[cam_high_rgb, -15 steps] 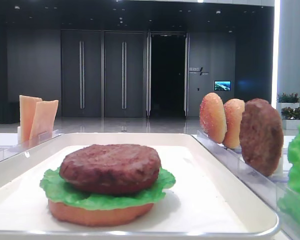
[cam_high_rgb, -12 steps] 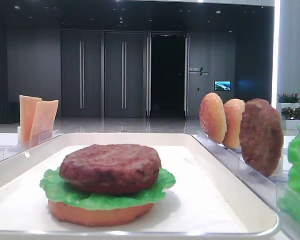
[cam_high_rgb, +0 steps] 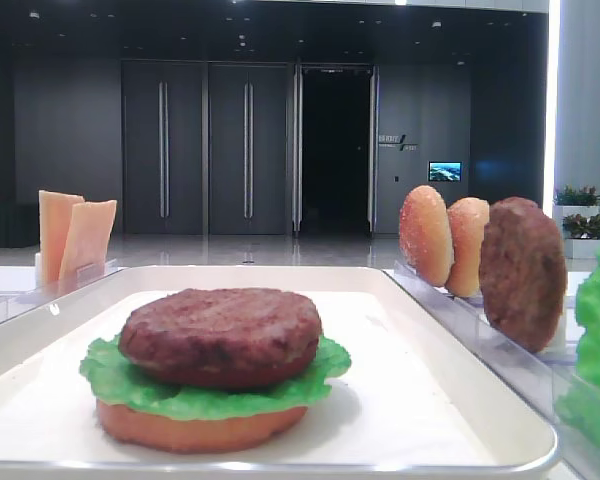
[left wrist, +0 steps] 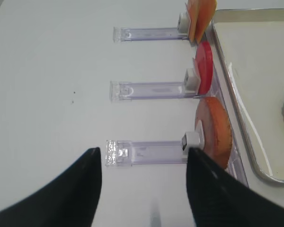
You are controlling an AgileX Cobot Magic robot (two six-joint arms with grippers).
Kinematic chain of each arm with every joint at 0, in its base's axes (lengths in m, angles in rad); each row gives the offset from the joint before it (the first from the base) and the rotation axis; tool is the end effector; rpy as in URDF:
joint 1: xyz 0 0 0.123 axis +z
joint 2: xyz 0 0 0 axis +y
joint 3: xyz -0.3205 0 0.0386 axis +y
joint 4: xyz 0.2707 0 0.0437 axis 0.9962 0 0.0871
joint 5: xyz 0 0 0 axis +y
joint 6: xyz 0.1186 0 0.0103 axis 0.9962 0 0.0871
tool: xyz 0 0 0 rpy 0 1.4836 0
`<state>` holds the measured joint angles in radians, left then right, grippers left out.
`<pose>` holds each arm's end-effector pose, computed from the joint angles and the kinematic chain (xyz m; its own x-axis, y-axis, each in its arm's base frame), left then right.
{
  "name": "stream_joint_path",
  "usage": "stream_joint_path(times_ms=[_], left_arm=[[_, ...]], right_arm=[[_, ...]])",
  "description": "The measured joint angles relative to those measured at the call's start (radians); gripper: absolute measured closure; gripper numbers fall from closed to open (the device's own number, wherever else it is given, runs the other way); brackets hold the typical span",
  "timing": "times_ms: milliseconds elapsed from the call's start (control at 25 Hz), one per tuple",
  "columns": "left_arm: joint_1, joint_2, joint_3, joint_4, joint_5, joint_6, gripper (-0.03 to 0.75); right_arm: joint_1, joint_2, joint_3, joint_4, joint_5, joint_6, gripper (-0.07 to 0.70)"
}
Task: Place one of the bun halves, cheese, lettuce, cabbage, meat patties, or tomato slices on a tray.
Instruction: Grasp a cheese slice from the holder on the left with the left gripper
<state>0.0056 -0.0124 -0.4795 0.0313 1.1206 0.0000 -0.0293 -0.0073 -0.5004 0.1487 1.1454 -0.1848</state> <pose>-0.0011 0.0033 0.2626 -0.5156 0.0107 -0.8568 -0.0227 0.9994 0.0262 -0.0042 0.0162 0.2677 -0.5048 -0.1069 -0.8566 -0.1493 0.9882 -0.0353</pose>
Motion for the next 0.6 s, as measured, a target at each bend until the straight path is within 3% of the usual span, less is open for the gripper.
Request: stream_joint_path(times_ms=[280, 600], left_arm=[[0.000, 0.127, -0.046, 0.000, 0.041, -0.005, 0.283], [0.000, 0.371, -0.145, -0.005, 0.053, -0.042, 0.283]], right_arm=[[0.000, 0.000, 0.000, 0.000, 0.000, 0.000, 0.090], [0.000, 0.000, 0.000, 0.000, 0.000, 0.000, 0.090]])
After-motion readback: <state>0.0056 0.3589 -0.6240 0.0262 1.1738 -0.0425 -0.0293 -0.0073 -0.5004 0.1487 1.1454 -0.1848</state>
